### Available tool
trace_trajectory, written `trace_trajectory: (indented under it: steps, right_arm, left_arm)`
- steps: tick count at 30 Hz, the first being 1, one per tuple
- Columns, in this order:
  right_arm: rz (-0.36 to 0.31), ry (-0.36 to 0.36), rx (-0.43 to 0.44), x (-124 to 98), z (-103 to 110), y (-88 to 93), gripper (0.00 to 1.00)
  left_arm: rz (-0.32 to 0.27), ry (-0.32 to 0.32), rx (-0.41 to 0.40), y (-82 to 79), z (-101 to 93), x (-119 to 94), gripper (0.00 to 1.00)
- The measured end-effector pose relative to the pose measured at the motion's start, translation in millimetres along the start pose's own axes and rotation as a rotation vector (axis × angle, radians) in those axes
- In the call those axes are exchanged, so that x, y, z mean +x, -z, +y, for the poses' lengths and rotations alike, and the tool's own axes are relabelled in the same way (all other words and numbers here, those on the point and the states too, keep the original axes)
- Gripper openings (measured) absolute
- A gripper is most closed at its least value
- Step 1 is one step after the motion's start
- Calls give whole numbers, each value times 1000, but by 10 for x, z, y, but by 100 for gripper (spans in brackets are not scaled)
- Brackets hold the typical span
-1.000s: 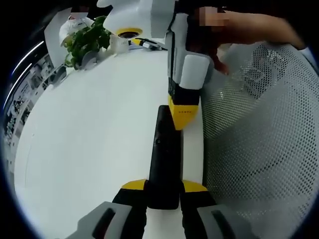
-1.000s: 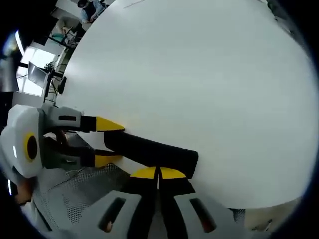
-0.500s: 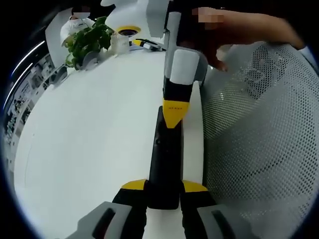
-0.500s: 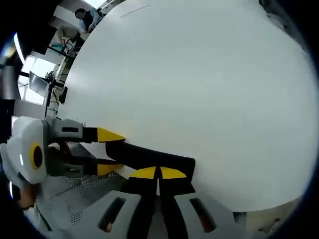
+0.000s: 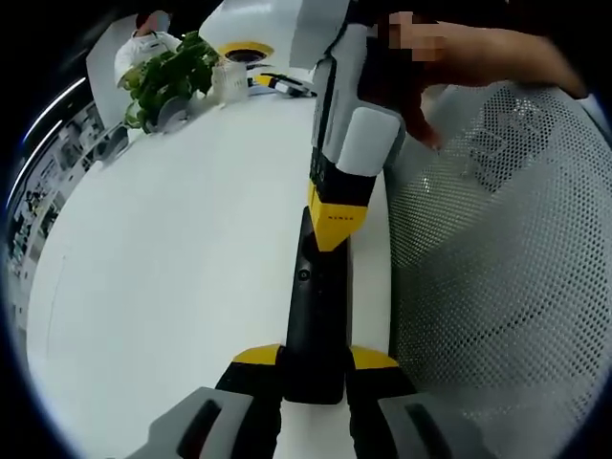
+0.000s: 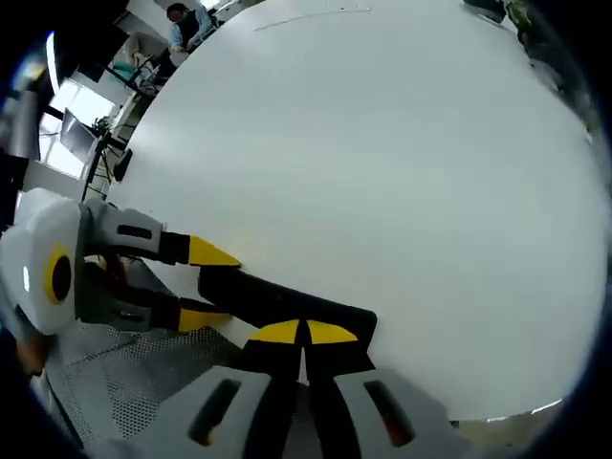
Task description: Press the specified remote control buttons in sequence, fully releasing each button before pressing the next.
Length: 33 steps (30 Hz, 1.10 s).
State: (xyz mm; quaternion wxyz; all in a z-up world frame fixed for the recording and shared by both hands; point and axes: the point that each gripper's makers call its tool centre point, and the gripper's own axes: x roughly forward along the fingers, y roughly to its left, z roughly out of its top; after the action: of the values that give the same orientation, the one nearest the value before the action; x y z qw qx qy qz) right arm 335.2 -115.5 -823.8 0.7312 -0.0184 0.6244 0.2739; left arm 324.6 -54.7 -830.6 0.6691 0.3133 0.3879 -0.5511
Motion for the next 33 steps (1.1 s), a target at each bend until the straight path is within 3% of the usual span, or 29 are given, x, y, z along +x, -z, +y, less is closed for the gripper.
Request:
trace_trajectory:
  steps: [5, 8, 14, 18, 33]
  right_arm:
    - [42, 44, -126, 12, 24, -1, 0]
    - [52, 54, -158, 20, 29, -7, 0]
    - [25, 22, -58, 5, -3, -9, 0]
    - [62, -12, 18, -2, 0, -10, 0]
    - [91, -51, 60, 43, 137, -121, 0]
  left_arm:
    - [-7, 2, -6, -5, 3, 3, 25]
    - [-8, 2, -5, -7, 2, 4, 25]
    - [-11, 2, 0, -9, -1, 4, 25]
    - [-12, 2, 3, -9, -4, 2, 25]
    - [-12, 1, 8, -10, 5, 5, 25]
